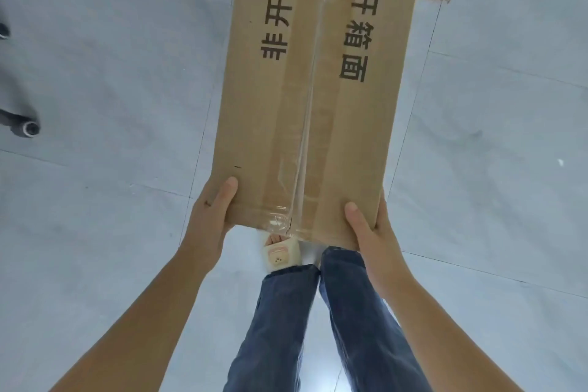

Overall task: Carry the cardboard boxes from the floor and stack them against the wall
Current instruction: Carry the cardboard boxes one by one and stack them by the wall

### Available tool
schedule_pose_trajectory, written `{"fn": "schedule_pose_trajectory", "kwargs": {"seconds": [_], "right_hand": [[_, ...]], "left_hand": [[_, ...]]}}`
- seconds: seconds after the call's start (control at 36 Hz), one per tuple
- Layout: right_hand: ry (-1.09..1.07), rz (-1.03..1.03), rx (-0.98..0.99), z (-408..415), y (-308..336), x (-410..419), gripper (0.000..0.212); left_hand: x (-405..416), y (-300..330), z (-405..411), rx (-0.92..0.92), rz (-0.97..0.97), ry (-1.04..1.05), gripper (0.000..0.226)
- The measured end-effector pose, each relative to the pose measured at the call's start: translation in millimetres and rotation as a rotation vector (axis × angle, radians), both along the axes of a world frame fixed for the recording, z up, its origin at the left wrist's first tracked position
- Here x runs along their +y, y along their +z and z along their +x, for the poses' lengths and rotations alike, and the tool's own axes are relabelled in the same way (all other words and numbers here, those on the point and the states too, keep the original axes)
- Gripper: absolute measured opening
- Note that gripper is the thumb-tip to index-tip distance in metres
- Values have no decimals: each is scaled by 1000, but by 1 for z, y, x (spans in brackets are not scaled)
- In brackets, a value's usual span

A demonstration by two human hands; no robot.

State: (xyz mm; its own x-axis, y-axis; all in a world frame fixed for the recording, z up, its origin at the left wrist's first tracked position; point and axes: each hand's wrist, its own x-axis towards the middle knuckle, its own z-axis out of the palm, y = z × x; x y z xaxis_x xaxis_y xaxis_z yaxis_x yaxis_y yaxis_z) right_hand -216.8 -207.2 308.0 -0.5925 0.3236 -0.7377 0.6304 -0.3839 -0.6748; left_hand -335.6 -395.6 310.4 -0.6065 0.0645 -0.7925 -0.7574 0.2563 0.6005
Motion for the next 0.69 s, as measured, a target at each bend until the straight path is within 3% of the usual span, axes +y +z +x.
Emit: {"fn": "schedule_pose_trajectory", "kwargs": {"seconds": [0.06, 0.19, 0.33, 0.53, 0.69], "right_hand": [[-52, -40, 7, -4, 7, 0, 49], [-90, -23, 32, -25, 56, 20, 49], [-98, -41, 33, -45, 134, 44, 44], [-38, -67, 33, -42, 244, 38, 44], [155, -31, 100, -25, 326, 28, 43]], "left_hand": [[2, 7, -2, -31, 30, 51, 38], [15, 56, -17, -34, 65, 104, 62], [30, 134, -27, 30, 77, 137, 41], [21, 249, -12, 89, 44, 171, 38], [5, 342, 27, 130, 44, 287, 34]]}}
